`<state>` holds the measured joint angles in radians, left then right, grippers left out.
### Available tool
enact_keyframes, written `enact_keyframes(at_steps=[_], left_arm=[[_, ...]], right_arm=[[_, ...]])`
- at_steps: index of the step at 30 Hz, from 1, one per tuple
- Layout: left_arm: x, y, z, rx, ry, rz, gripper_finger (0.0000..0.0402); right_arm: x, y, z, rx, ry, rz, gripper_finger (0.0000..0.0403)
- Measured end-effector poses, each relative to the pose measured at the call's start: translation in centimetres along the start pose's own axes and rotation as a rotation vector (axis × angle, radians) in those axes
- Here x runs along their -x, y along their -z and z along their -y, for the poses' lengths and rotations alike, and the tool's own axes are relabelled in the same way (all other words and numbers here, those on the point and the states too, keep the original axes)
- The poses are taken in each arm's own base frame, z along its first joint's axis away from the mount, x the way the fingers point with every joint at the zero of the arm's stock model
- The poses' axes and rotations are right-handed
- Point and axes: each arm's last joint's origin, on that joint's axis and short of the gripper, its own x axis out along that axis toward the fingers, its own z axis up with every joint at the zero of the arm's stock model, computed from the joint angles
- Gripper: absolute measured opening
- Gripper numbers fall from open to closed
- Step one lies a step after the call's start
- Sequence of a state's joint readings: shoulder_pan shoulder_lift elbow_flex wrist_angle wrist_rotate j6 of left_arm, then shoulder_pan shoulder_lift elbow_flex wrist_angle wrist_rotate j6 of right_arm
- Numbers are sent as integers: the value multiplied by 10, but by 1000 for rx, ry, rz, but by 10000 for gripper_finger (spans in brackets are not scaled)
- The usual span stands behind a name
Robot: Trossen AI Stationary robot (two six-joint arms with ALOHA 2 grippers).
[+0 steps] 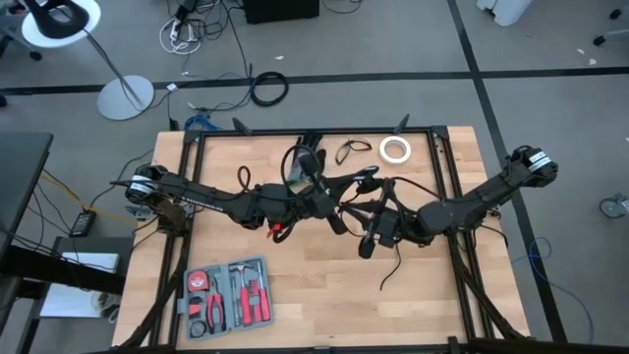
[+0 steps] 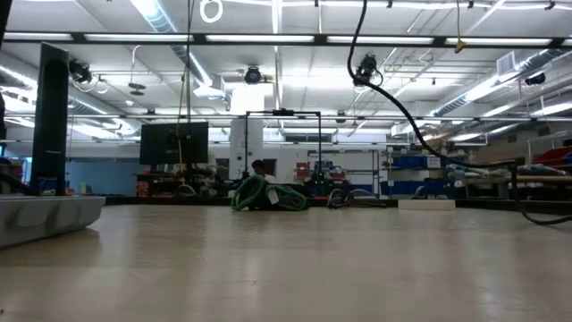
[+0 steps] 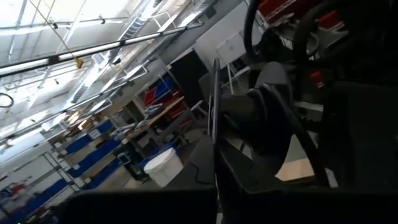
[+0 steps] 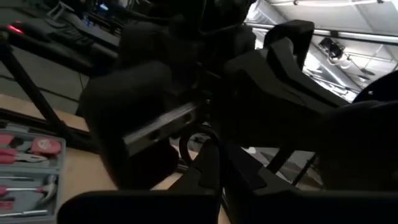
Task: Coil cords
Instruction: Coil the black wire into a spool
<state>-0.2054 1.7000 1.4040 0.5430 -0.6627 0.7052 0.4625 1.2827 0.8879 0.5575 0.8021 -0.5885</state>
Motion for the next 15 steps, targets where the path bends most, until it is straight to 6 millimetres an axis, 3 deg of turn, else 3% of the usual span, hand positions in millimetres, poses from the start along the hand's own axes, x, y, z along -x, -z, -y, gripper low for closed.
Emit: enact_keyframes(at_steps=[15], left_arm=[[3,-7,-9,60,-21,27,0]], right_arm=[[12,-6,-3,132,135,-92,1]])
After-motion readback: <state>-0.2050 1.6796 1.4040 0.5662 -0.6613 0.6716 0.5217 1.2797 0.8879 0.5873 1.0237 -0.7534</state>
